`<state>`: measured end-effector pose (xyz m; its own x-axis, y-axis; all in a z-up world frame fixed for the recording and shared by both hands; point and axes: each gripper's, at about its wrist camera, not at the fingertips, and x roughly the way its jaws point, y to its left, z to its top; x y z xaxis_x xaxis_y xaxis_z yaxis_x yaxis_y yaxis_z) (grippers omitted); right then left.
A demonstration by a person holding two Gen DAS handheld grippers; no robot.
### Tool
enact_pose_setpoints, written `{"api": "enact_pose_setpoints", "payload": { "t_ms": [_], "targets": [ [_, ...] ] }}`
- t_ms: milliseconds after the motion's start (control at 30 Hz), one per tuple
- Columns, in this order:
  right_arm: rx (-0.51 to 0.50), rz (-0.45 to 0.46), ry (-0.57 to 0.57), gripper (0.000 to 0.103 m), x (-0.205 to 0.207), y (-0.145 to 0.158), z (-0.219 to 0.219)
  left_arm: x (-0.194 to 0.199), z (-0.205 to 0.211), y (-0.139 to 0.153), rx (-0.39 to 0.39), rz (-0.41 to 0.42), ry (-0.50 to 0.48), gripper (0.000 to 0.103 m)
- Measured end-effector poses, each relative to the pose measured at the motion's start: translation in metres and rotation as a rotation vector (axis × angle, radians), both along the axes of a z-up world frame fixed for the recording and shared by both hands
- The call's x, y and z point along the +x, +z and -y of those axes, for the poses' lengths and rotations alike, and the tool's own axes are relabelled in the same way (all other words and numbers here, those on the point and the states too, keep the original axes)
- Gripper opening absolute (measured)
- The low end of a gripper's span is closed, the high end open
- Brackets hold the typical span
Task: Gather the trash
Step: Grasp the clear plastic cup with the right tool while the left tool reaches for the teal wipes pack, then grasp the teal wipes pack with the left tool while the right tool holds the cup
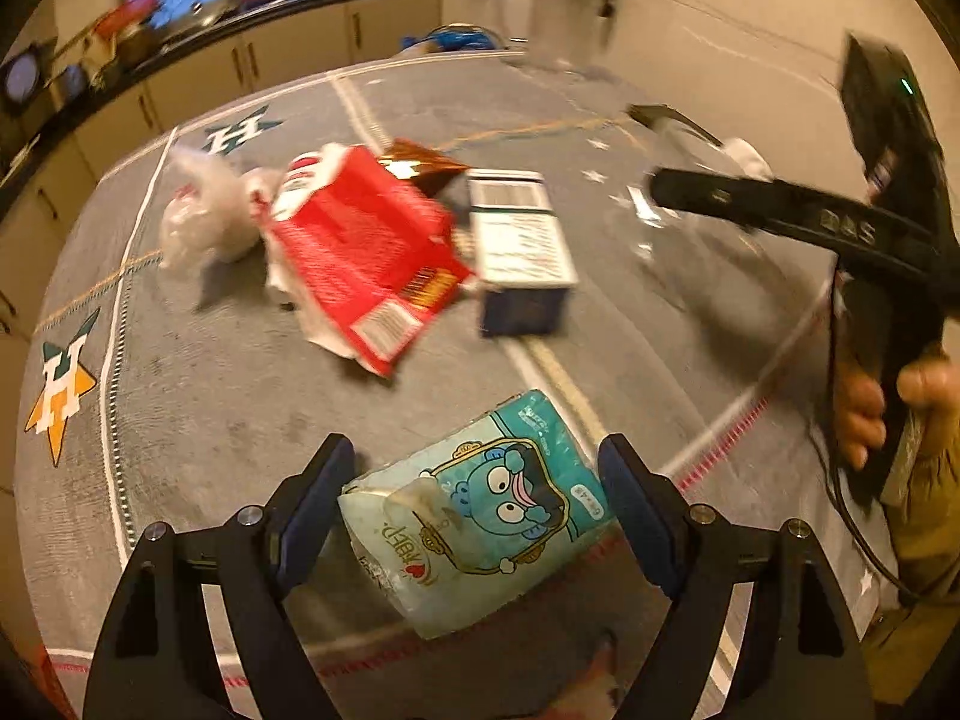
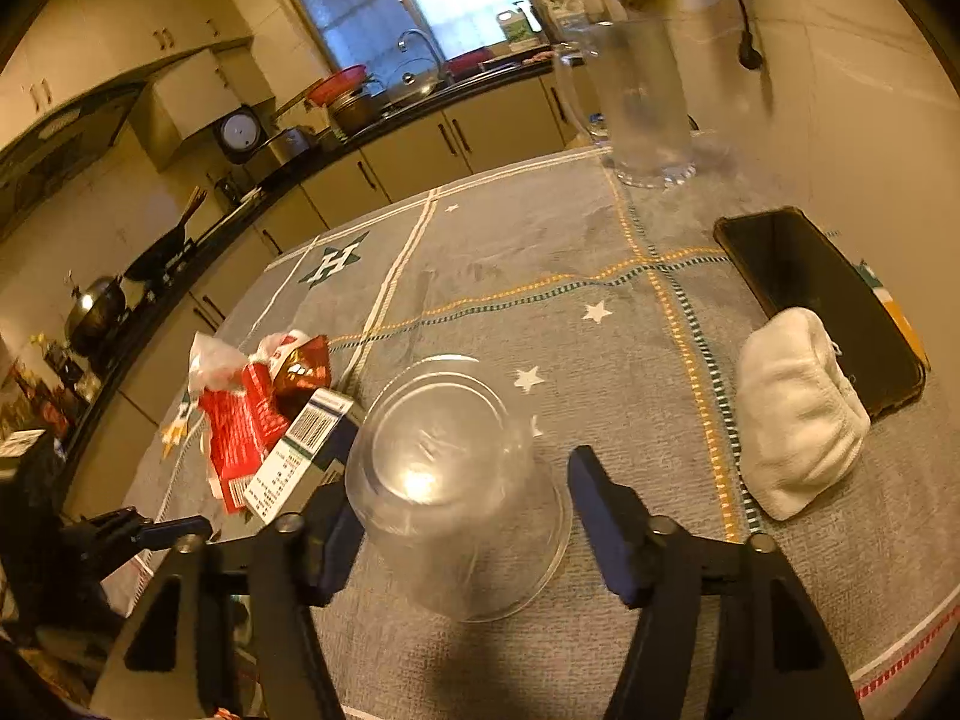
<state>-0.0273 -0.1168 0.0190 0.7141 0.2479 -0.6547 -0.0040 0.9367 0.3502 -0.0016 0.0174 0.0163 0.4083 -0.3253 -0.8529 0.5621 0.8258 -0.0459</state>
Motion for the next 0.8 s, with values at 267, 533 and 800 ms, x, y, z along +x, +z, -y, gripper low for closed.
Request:
{"api": "enact_pose_setpoints", "payload": {
  "t_ms": [267,533,800],
  "targets": [
    [-0.078,-0.012,0.030,0.073,0.000,-0.002,-0.013,-0.034,0.020,-0.003,0.078,0.048,-0.066,0.082],
    [-0.108,-0.025,0.024,0.042,0.000,-0.005,-0.012,-0.067,0.021,0.005,0.148,0.147,-0.008,0.060],
    [-0.080,-0.001,0.021,0.027,-0.004,0.000,-0.007,-0.068,-0.004,0.014,0.083,0.126,0.156,0.000]
  ]
}}
